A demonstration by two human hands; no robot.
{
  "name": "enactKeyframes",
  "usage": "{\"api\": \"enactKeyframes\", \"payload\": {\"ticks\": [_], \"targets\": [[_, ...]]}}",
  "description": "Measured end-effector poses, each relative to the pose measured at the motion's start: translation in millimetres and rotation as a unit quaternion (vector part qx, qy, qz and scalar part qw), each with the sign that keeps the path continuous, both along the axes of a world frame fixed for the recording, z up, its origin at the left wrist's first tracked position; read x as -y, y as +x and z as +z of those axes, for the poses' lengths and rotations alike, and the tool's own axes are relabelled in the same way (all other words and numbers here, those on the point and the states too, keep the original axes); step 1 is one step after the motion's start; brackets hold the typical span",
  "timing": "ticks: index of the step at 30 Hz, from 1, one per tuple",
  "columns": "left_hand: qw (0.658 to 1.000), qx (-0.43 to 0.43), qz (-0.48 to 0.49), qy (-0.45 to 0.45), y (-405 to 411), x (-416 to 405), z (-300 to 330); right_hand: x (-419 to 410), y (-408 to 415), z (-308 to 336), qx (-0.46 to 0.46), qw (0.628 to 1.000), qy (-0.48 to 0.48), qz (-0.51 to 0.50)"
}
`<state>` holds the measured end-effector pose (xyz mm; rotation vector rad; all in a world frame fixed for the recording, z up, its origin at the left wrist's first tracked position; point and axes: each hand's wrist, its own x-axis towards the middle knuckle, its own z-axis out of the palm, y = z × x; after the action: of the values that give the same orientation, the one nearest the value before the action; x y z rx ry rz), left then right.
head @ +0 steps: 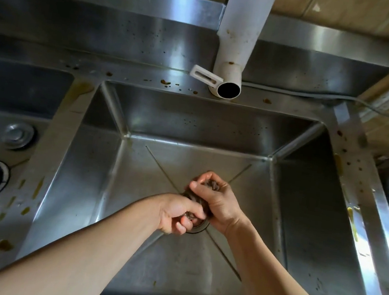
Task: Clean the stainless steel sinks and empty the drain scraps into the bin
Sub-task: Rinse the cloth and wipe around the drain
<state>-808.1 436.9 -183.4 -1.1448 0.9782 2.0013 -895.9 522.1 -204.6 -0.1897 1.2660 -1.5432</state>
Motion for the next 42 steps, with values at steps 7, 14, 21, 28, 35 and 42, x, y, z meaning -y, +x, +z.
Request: {"api": "enactKeyframes", "payload": {"ticks": [7, 14, 21, 28, 35, 42], "targets": [[0.944, 0.025, -0.085, -0.319, -13.1, -18.0, -22.1, 16.8, 2.8, -23.7, -0.111, 0.979, 0.163, -0.047], [0.886, 0.044, -0.13, -0.444, -16.5, -20.2, -59.4, 27.5, 5.4, -68.2, -0.102, 0.962, 0.239, -0.084], [0.882, 0.17, -0.028, -0.439, -22.0, -27.5, -85.3, 34.1, 4.3, -96.2, -0.082, 0.957, 0.264, -0.089], [0.823, 0.099, -0.212, -0.517, -15.1, -30.5, -99.4, 33.9, 4.3, -102.4, -0.067, 0.945, 0.309, -0.082], [0.775, 0.043, -0.284, -0.564, -10.2, -27.8, -103.1, 34.2, 4.1, -108.1, -0.071, 0.928, 0.354, -0.098], [0.922, 0.058, -0.114, -0.365, -7.2, -20.2, -95.5, 22.3, 0.4, -78.4, 0.106, 0.955, 0.262, -0.09]]}}
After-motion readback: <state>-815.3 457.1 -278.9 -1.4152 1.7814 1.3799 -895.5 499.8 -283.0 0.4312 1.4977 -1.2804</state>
